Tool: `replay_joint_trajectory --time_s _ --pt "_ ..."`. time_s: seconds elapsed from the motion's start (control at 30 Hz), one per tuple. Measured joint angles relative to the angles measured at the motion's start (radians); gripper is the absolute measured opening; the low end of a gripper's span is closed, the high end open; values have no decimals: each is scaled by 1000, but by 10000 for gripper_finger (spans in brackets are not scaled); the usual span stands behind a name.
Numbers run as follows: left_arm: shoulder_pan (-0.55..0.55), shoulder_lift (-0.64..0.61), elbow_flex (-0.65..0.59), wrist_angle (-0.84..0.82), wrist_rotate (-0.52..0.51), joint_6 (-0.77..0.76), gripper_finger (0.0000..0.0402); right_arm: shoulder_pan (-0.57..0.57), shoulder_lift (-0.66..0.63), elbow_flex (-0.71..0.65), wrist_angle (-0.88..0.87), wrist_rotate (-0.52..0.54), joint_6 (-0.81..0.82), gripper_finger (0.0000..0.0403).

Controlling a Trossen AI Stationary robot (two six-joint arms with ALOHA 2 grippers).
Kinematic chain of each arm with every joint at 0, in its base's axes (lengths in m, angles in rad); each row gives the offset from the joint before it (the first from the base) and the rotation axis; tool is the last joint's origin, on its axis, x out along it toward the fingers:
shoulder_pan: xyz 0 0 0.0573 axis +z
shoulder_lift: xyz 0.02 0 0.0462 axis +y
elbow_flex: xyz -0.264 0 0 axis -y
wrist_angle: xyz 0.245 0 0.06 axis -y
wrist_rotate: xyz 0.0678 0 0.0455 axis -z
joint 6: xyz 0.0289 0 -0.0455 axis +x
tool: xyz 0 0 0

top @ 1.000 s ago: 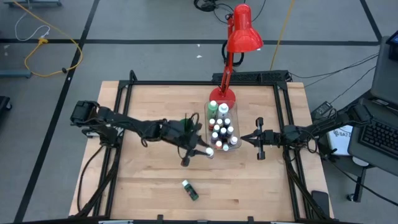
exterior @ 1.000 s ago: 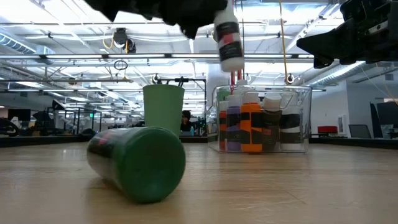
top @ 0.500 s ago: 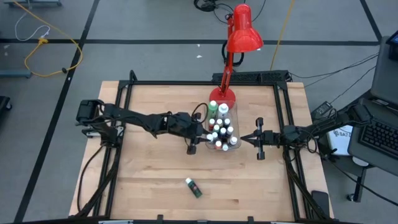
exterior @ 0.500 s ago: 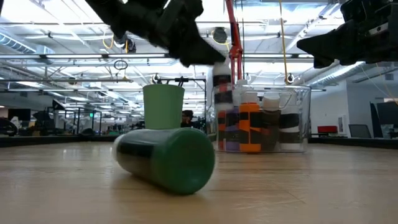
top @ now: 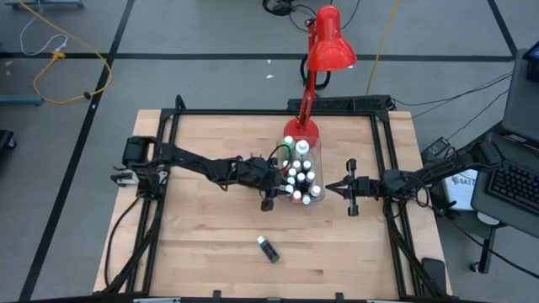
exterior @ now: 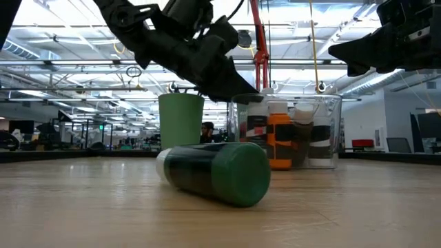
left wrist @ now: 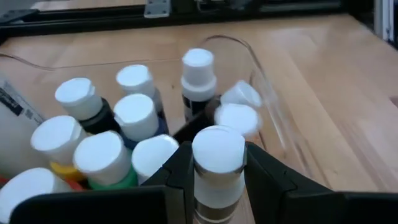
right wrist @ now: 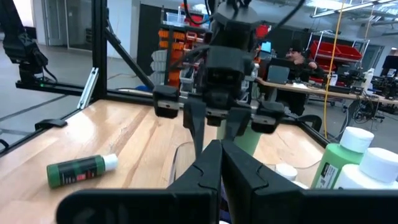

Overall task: Pick & Place Paint Supplies
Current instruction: Put the small white paint bottle into the transparent bin, then put the small green paint bottle into the transparent bin

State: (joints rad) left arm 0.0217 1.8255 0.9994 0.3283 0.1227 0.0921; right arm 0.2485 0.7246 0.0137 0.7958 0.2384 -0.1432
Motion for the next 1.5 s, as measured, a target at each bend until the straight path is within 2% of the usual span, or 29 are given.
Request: replay_joint_trajectory --time_s 0.1,0.37,0.57,0.63,0.73,0.8,0.87,0.97,1.03,1.13,1.23,1.3,1.5 --pt "8 10 0 -3 -3 -28 111 0 0 0 1 0 0 4" --pt "8 -35 -4 -37 9 -31 250 0 0 0 0 0 0 4" --pt "-5 -158 -4 -128 17 4 308 0 0 0 -2 0 0 4" --pt "-23 -207 -5 -217 59 15 315 0 0 0 -2 0 0 4" --pt "-61 -279 -4 -380 195 41 315 0 0 0 -2 0 0 4" --pt "-97 -309 -4 -487 257 66 307 0 0 0 -3 0 0 4" --pt "-148 -334 -39 -520 212 57 289 0 0 0 0 0 0 4" --pt "-217 -368 -131 -405 -15 -112 242 0 0 0 2 0 3 4" --pt "-237 -410 -200 -372 -93 -131 199 0 0 0 7 0 9 4" --pt "-249 -499 -350 -231 -109 -131 125 0 3 0 9 0 23 4" --pt "-241 -612 -498 -14 -107 -155 48 0 7 0 4 0 23 4" --pt "-229 -682 -585 70 -123 -175 14 0 10 0 9 22 18 4" --pt "-218 -801 -761 203 -162 -216 22 3 33 5 27 75 34 4"
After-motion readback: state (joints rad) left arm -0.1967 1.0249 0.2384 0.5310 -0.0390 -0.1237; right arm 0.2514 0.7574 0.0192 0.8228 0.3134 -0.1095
